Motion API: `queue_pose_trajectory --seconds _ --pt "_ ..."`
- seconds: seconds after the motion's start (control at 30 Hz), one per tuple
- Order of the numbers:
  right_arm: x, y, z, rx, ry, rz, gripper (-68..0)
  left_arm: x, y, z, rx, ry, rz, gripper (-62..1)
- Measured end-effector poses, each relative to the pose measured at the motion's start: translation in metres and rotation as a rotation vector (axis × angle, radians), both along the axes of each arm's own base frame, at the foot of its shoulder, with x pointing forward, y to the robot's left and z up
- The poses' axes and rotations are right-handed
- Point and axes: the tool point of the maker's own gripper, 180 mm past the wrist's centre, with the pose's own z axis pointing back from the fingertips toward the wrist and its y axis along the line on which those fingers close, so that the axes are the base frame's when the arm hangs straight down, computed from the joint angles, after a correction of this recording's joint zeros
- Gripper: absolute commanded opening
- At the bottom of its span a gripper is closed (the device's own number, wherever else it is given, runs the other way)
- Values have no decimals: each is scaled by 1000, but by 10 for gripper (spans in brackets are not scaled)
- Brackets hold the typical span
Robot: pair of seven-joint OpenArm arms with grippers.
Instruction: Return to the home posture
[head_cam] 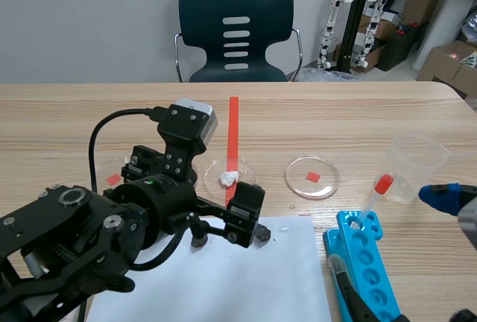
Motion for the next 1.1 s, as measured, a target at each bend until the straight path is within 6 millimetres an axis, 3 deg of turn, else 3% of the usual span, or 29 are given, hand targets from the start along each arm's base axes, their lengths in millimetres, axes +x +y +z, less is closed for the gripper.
queue_pose_trajectory --seconds 0.8,0.97,1.1 --pt "0 0 0 0 0 0 4 -3 0 -1 10 -2 -40 14" --pt "0 0 0 0 0 0 4 -11 -12 14 -60 -101 -196 14" --pt "0 0 0 0 0 0 4 -19 -2 26 -125 -160 -213 14"
